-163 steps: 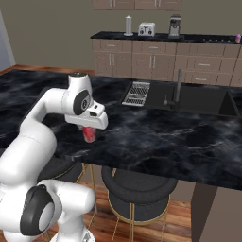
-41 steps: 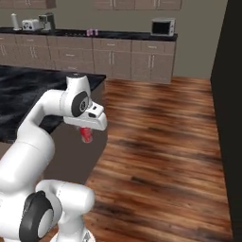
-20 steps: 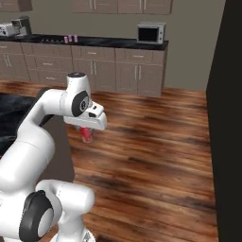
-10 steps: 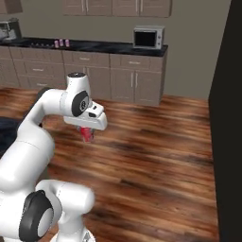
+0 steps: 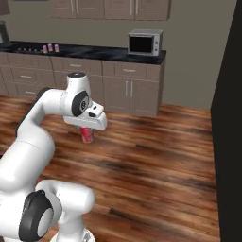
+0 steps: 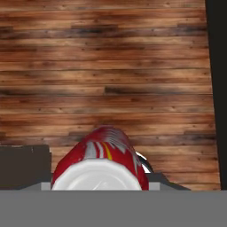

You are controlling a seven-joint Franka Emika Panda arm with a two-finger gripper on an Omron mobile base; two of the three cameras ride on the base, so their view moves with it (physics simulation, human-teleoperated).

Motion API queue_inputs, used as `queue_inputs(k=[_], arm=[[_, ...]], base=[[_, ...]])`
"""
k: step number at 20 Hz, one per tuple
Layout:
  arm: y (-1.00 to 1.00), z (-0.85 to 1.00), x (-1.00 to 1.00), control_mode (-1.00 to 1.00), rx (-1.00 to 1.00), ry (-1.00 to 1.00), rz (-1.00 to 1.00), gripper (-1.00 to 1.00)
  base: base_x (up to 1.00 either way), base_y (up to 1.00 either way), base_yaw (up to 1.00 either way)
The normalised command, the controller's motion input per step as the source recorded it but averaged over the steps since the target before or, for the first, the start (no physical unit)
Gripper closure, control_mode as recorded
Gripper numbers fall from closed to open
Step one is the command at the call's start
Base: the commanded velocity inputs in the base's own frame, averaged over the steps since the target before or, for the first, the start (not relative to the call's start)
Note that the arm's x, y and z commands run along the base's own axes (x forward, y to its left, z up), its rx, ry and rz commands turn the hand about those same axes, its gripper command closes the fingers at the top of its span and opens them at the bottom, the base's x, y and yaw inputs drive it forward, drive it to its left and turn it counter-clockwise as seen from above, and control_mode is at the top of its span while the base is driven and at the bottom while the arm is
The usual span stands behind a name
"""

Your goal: Four empty soda cans are scattered around the kitchen. Gather all the cans and cluster them next to the stove for recycling.

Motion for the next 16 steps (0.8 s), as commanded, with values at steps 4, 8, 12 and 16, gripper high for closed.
queue_inputs(k=[4, 8, 12, 16], arm=[[0.00, 0.00, 0.00, 1.00, 0.00, 0.00, 0.00, 1.00], [0.00, 0.00, 0.00, 1.00, 0.00, 0.00, 0.00, 1.00], [0.00, 0.00, 0.00, 1.00, 0.00, 0.00, 0.00, 1.00], [0.00, 0.00, 0.00, 1.00, 0.00, 0.00, 0.00, 1.00]], base=[[1.00, 0.00, 0.03], [1.00, 0.00, 0.03], [1.00, 0.00, 0.03], [0.99, 0.03, 0.03]])
